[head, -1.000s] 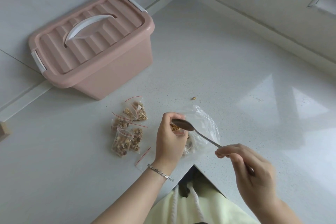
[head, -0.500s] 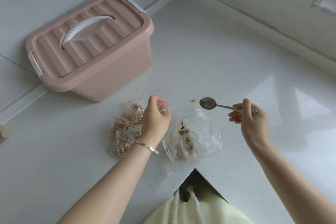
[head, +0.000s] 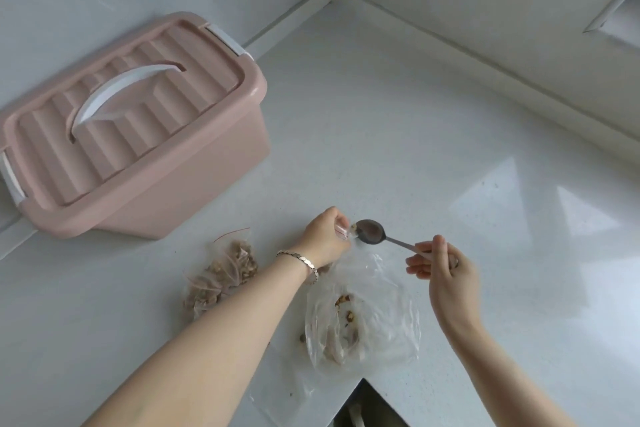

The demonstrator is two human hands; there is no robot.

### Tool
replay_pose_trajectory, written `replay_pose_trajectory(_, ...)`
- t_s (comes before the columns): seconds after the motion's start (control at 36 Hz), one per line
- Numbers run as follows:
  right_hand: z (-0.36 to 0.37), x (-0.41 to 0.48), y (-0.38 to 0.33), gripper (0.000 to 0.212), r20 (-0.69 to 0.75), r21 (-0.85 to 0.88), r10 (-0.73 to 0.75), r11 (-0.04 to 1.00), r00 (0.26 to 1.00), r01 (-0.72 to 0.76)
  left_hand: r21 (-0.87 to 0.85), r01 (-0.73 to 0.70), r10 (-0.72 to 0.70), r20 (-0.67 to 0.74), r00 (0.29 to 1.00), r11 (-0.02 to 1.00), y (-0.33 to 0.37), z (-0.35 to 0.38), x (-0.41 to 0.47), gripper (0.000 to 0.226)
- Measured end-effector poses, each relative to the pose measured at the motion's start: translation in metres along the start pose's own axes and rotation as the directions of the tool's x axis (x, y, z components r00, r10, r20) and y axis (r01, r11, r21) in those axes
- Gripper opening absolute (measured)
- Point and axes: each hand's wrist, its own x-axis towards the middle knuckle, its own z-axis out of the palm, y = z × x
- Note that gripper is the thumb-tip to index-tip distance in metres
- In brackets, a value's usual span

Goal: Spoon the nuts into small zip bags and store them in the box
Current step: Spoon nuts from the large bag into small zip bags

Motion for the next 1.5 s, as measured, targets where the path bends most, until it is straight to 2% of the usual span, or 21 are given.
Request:
replay_pose_trajectory(0.19,0.000,0.006,0.007,0.039,-0.002,0.109,0.132,0.985,0.991,-0.131,-0.067,-0.061,0.060,-0.005,0.998,0.996,-0.007,0.001,0.002,0.036)
replay_pose_trajectory(0.33,-0.008,0.005,0.005,0.039,0.030,0.247,0.273,0.930,0.962,-0.272,-0.148,-0.075,0.055,-0.139,0.989,0.986,-0.014,-0.004,-0.007,0.033)
replay_pose_trajectory(0.39,-0.011,0.004,0.004,0.039,0.033,0.251,0.279,0.927,0.960,-0.278,-0.192,-0.092,0.053,-0.200,0.978,0.977,-0.017,-0.007,-0.014,0.033)
replay_pose_trajectory(0.5,-0.015,0.001,0.001,0.039,-0.011,0.148,0.196,0.970,0.981,-0.192,-0.152,-0.061,0.020,-0.254,0.967,0.986,-0.030,-0.008,-0.024,0.030)
replay_pose_trajectory(0.64,-0.020,-0.002,-0.003,0.040,0.013,-0.019,0.079,0.997,0.997,-0.078,-0.014,-0.032,0.030,-0.124,0.992,0.999,-0.031,-0.007,-0.027,0.030)
replay_pose_trajectory(0.78,-0.015,-0.001,0.000,0.038,0.078,-0.042,0.087,0.996,0.993,-0.084,0.017,-0.017,0.018,-0.032,0.999,1.000,-0.023,-0.003,-0.025,0.031)
replay_pose_trajectory(0.92,-0.008,0.000,0.005,0.038,0.087,0.016,0.134,0.991,0.987,-0.136,-0.049,0.007,-0.007,-0.016,1.000,0.999,-0.014,-0.005,-0.022,0.030)
replay_pose_trajectory(1.08,-0.010,0.003,0.012,0.039,0.103,0.125,0.241,0.959,0.965,-0.253,-0.018,-0.025,0.025,0.000,1.000,1.000,-0.014,-0.007,-0.024,0.035)
replay_pose_trajectory(1.22,-0.018,0.001,0.011,0.040,0.136,0.246,0.307,0.911,0.942,-0.332,-0.064,-0.079,0.072,-0.105,0.992,0.995,-0.017,-0.016,-0.035,0.031)
replay_pose_trajectory(1.31,-0.024,-0.005,-0.005,0.041,0.143,0.280,0.245,0.919,0.959,-0.276,-0.157,-0.159,0.122,-0.221,0.968,0.975,-0.018,-0.022,-0.050,0.032)
replay_pose_trajectory(1.36,-0.026,-0.012,-0.020,0.041,0.147,0.292,0.172,0.933,0.974,-0.209,-0.170,-0.228,0.166,-0.320,0.933,0.959,-0.019,-0.023,-0.062,0.041)
replay_pose_trajectory(1.5,-0.023,-0.045,-0.063,0.040,0.201,0.306,-0.096,0.952,0.975,0.030,-0.211,-0.349,0.223,-0.459,0.860,0.913,-0.021,-0.015,-0.090,0.053)
